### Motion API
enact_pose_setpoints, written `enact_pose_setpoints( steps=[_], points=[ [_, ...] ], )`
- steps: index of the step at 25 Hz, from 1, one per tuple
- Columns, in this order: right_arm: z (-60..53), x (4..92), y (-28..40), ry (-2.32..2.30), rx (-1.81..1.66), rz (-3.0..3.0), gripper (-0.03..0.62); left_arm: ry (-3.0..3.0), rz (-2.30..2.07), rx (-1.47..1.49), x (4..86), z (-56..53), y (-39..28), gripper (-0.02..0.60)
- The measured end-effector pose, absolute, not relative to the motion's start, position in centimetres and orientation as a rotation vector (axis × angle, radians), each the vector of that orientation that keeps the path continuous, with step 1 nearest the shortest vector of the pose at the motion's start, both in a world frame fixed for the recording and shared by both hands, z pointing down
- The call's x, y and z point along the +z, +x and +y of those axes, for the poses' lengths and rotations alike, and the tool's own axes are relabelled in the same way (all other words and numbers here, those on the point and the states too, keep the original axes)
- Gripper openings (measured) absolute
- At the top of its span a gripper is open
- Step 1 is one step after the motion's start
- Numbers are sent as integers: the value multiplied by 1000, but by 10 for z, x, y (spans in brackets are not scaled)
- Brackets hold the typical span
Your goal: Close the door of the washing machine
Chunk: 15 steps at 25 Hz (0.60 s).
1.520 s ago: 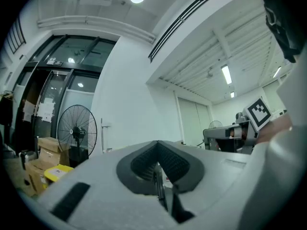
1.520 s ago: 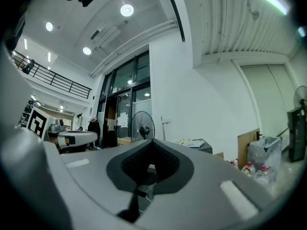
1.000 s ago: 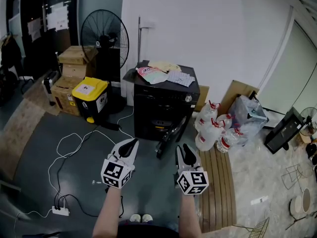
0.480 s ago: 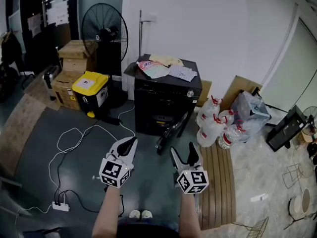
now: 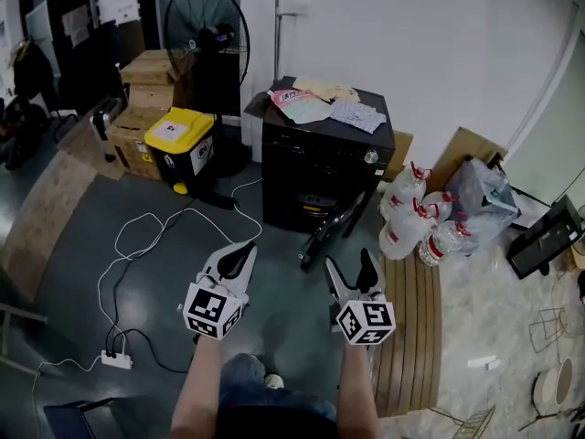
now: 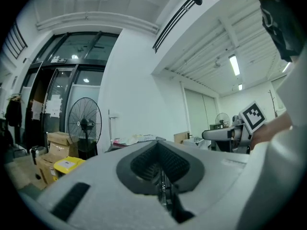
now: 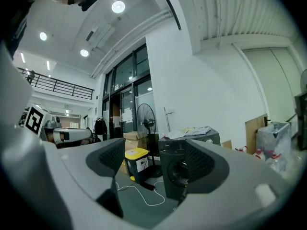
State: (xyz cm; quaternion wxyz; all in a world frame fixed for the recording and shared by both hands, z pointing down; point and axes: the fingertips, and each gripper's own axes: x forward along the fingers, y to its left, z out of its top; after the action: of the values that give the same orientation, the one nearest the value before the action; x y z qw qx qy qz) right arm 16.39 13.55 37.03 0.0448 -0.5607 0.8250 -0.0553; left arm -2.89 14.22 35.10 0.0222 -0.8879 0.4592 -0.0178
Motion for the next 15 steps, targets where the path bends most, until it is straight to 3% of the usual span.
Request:
enact_pose_setpoints(
  steps=[15],
  points=[
    [-26,415,147,-1855,-137,2481,383,-2785,1410,40,384,-36,-79,-2]
  ],
)
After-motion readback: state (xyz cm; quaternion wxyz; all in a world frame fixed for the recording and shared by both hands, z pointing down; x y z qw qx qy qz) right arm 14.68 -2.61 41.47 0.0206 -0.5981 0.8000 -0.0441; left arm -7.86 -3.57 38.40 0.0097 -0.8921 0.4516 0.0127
